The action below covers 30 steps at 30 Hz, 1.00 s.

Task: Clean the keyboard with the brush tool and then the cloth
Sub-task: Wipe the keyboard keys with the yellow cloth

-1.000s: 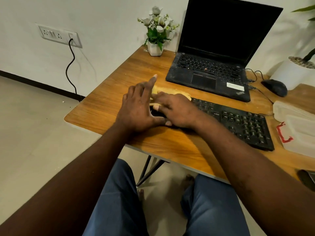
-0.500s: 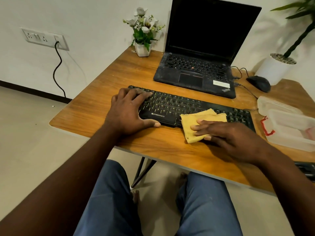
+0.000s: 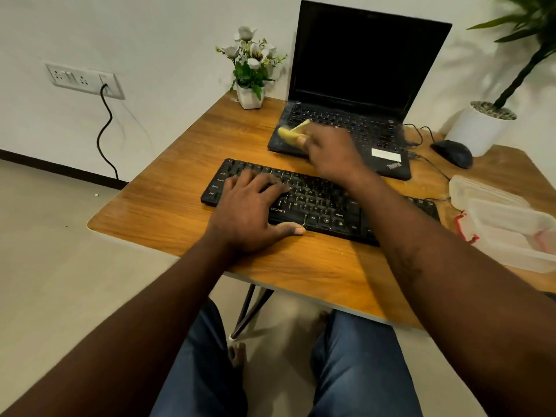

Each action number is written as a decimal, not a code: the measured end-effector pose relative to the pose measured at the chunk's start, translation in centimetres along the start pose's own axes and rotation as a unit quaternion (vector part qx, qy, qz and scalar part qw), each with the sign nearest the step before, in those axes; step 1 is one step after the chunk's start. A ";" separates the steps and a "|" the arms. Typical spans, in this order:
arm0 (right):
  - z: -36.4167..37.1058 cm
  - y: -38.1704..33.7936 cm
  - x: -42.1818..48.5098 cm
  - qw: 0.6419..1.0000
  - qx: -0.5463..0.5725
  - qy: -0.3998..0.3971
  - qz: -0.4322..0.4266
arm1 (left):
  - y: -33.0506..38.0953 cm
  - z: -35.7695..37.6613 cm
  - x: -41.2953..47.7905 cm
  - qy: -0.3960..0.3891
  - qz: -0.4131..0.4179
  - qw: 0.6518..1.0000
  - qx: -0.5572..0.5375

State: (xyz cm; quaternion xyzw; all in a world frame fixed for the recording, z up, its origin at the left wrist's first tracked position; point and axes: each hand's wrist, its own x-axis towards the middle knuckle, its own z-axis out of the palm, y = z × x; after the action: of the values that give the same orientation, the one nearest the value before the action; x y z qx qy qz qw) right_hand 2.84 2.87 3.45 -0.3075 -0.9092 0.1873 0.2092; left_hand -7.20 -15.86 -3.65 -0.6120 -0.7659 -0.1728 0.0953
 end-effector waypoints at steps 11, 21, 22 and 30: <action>-2.1 4.1 -4.0 0.981 -0.112 -0.156 0.017 | -0.2 0.1 0.3 -0.019 -0.007 1.000 -0.009; -2.9 5.1 -3.0 0.988 -0.095 -0.123 0.012 | 0.9 0.1 0.6 -0.005 0.008 1.000 -0.014; -2.7 4.8 -2.7 0.985 -0.105 -0.135 -0.001 | 0.8 0.1 0.6 -0.006 0.006 1.000 -0.016; -3.0 3.7 -2.9 0.937 -0.271 -0.148 -0.162 | 0.6 0.2 1.0 -0.020 -0.004 1.000 -0.014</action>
State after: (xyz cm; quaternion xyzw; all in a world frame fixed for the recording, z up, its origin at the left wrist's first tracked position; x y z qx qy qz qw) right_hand 8.20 4.38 3.50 -0.1698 -0.9837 -0.0589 0.0089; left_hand -6.86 -14.78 -3.41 -0.6137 -0.7674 -0.1713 0.0710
